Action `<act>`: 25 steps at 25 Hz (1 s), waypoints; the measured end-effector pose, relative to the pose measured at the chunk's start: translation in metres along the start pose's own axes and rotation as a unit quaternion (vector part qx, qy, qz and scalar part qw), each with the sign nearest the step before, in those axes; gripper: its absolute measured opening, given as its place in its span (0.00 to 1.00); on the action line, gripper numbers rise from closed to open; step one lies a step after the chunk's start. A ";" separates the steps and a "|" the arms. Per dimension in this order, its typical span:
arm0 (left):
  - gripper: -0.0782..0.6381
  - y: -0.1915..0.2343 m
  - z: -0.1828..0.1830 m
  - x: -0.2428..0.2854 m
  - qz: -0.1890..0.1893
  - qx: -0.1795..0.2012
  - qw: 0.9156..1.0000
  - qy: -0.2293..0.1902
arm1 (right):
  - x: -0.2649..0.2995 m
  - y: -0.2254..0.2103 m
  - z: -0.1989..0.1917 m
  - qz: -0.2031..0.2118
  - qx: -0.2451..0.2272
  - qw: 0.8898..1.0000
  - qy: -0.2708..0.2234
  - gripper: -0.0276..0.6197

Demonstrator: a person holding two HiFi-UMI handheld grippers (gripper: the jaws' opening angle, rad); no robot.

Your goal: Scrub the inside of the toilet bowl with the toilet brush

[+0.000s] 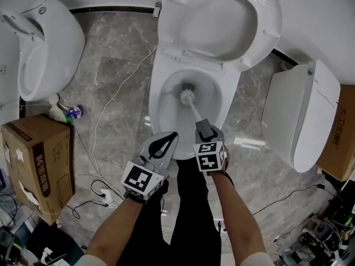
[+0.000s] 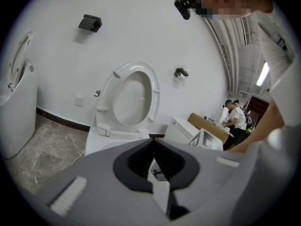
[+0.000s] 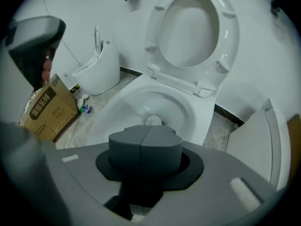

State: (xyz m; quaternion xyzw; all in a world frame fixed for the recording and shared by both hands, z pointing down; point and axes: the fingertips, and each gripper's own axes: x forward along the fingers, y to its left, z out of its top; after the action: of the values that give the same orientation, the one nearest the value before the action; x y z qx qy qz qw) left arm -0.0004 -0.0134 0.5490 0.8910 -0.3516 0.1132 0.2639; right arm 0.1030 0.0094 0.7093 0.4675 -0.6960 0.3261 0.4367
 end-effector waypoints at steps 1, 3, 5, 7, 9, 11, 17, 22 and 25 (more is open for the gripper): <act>0.12 -0.002 0.002 -0.002 -0.001 -0.001 1.000 0.002 | -0.012 0.000 0.001 0.001 0.010 1.000 -0.007 0.30; 0.12 -0.009 0.013 -0.005 -0.004 -0.004 1.000 0.002 | -0.034 0.000 0.003 0.001 0.025 1.000 -0.016 0.30; 0.12 -0.016 0.027 -0.008 -0.009 0.000 1.000 -0.002 | -0.055 -0.001 0.006 0.000 0.035 0.999 -0.023 0.30; 0.12 -0.021 0.041 -0.012 -0.013 0.005 1.000 -0.006 | -0.073 -0.001 0.009 -0.001 0.042 0.999 -0.030 0.30; 0.12 -0.027 0.053 -0.018 -0.015 0.008 1.000 -0.010 | -0.090 0.001 0.011 -0.001 0.046 0.998 -0.035 0.30; 0.12 -0.033 0.066 -0.024 -0.017 0.011 1.000 -0.013 | -0.108 0.003 0.013 -0.002 0.050 0.998 -0.040 0.30; 0.12 -0.053 0.099 -0.048 -0.024 0.013 1.000 -0.013 | -0.176 0.010 0.035 -0.009 0.049 0.997 -0.067 0.30; 0.12 -0.069 0.132 -0.069 -0.030 0.018 0.999 -0.015 | -0.235 0.017 0.052 -0.012 0.058 0.993 -0.105 0.30; 0.12 -0.082 0.154 -0.089 -0.032 0.021 0.999 -0.022 | -0.275 0.024 0.059 -0.016 0.064 0.990 -0.126 0.30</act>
State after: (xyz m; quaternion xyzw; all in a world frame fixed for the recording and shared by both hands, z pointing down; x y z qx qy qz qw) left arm -0.0064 0.0022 0.3542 0.9094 -0.3262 0.0930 0.2406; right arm 0.1125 0.0673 0.4327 0.5428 -0.7159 0.3014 0.3195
